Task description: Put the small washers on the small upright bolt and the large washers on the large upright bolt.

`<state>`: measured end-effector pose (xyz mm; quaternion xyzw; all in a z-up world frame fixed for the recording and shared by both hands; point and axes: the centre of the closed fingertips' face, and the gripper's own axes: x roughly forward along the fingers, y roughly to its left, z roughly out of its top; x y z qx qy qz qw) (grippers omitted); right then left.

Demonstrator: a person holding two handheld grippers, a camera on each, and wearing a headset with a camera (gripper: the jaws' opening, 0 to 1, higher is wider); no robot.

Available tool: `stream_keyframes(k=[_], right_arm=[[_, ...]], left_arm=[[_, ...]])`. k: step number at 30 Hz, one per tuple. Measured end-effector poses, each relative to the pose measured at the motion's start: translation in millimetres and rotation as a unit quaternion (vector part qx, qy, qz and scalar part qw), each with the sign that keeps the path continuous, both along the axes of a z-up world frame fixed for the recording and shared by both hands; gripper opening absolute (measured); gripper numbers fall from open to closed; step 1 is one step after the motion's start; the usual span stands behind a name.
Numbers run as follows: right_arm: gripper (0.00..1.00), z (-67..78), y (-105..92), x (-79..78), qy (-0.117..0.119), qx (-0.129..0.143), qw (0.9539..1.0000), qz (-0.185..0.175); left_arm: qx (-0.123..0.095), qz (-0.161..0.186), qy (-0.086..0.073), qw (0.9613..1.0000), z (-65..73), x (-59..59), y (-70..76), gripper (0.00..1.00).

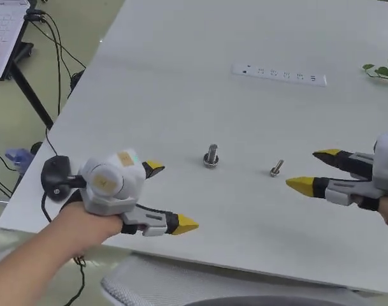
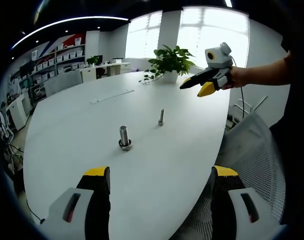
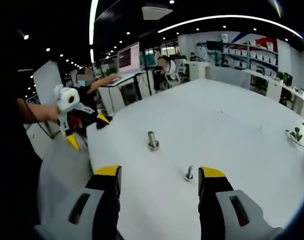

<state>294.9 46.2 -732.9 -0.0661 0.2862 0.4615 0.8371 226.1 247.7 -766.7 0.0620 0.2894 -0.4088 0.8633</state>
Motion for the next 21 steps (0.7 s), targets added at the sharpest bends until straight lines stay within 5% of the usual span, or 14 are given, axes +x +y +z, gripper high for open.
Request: stream_keyframes(k=[13, 21], right_arm=[[0.74, -11.3, -10.6, -46.9, 0.009, 0.044, 0.9988, -0.022], [0.88, -35.8, -15.1, -61.0, 0.011, 0.014, 0.9997, -0.019]], left_arm=[[-0.035, 0.016, 0.008, 0.9992, 6.9, -10.4, -1.0, 0.84], [-0.067, 0.036, 0.019, 0.9969, 10.2, -12.7, 1.5, 0.86]])
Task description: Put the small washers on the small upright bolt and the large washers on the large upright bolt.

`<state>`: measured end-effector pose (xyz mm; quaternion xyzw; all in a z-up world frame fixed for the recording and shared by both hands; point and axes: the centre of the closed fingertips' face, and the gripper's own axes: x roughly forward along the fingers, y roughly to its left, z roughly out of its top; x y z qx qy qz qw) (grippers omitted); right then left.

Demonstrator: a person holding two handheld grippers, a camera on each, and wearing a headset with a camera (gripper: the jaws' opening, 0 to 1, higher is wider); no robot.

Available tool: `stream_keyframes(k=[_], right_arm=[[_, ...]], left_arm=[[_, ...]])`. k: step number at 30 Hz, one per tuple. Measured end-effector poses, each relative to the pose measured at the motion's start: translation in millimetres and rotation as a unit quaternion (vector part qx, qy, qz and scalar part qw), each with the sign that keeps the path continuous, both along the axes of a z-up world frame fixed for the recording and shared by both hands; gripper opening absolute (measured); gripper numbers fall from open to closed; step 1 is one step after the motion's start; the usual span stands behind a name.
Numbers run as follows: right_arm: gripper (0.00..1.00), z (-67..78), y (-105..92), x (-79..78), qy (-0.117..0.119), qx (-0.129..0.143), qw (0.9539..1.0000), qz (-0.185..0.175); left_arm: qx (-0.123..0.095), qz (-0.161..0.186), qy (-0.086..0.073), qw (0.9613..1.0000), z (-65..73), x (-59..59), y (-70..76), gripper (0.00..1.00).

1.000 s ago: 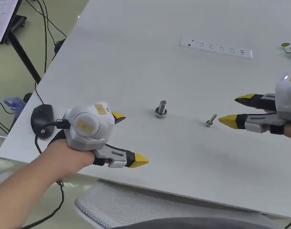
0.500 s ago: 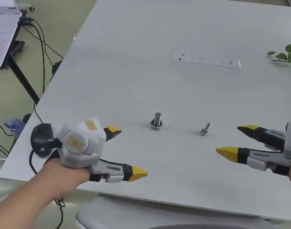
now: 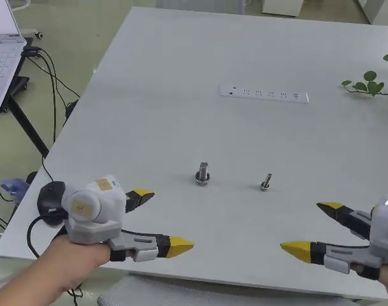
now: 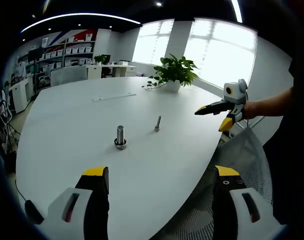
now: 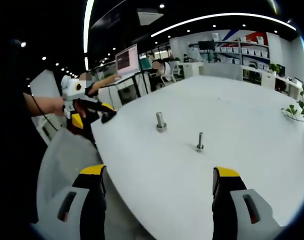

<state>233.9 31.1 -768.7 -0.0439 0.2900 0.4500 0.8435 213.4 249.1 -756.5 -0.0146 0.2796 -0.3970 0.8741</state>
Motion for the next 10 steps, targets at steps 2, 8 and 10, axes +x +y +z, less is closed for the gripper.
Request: stream_keyframes(k=[2, 8, 10], right_arm=[[0.90, -1.2, 1.1, -2.9, 0.002, 0.003, 1.0000, 0.004], [0.98, 4.9, 7.7, -4.9, 0.005, 0.025, 0.9997, -0.005], [1.00, 6.3, 9.7, -6.0, 0.004, 0.028, 0.9996, -0.003]], left_arm=[[0.000, 0.004, -0.004, 1.0000, 0.5, 1.1, 0.6, 0.86], [-0.009, 0.014, -0.002, 0.9999, 1.8, 1.9, 1.8, 0.87], [-0.010, 0.015, -0.001, 0.9998, 2.1, 1.4, 0.9, 0.87]])
